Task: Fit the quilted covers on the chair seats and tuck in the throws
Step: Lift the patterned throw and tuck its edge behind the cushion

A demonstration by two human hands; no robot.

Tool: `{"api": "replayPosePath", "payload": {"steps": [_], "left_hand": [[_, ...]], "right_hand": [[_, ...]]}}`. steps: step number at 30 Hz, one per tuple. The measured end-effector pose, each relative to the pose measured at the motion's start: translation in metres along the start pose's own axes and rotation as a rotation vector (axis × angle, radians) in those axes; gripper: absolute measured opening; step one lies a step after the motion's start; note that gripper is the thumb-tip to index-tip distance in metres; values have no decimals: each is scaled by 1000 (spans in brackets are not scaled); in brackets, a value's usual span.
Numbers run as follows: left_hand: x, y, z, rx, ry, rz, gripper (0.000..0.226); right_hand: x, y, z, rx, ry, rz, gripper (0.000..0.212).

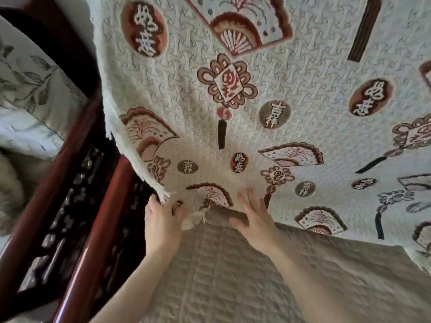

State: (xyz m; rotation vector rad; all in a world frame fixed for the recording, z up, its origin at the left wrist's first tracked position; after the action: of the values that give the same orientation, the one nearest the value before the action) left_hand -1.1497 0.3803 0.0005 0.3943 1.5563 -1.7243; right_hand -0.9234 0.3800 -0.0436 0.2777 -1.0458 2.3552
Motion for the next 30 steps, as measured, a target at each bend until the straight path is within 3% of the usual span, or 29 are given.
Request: {"api": "replayPosePath", "payload": {"steps": [2, 5, 8, 11, 14, 18, 24, 27, 30], "left_hand": [[17, 25, 23, 84, -88, -23, 73], [34, 58, 36, 186, -96, -111, 59], [32, 84, 22, 237, 141, -284, 47], [29, 112, -4, 212, 444, -426, 51], [25, 135, -28, 207, 566, -507, 52], [28, 154, -51, 314, 530, -550, 50], [41, 152, -84, 440, 453, -616, 54], [43, 153, -79, 415, 481, -673, 57], [45, 154, -73, 413, 466, -648, 59]], "right_hand": [[-20, 24, -2, 27, 23, 69, 71], [-33, 39, -15, 29, 37, 140, 70], [-34, 33, -46, -37, 16, 165, 68], [-28, 15, -74, -120, 17, 149, 67], [-29, 13, -85, -239, -15, 146, 67], [-33, 31, -61, -489, -128, 195, 59], [-49, 39, -82, -299, -6, 301, 66], [-46, 27, -97, -290, 19, 312, 66], [-37, 25, -85, -408, -34, 364, 63]]}}
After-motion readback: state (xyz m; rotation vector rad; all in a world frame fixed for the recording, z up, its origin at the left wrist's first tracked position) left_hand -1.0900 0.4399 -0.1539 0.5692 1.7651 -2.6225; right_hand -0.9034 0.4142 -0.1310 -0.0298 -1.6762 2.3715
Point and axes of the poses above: each hand's wrist, its own z-axis away from the middle knuckle, its own y-axis out of the palm, x = y × z, the point moved 6 cm from there along -z, towards the middle knuckle, and after that the axes turned 13 degrees about y, right-handed, at the moved point
